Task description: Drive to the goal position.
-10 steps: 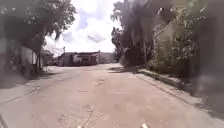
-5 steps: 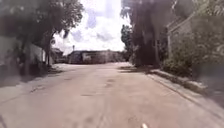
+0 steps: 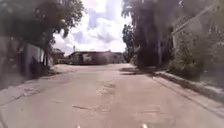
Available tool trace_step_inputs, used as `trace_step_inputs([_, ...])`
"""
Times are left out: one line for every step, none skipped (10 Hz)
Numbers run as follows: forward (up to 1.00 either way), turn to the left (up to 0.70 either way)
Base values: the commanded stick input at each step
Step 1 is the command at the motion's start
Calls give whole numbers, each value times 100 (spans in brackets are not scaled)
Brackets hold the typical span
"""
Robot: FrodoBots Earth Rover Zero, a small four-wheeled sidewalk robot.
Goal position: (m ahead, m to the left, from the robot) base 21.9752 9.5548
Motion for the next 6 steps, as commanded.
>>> trace_step_inputs([85,0])
trace_step_inputs([85,0])
trace_step_inputs([85,3])
trace_step_inputs([85,7])
trace_step_inputs([85,34])
trace_step_inputs([85,34])
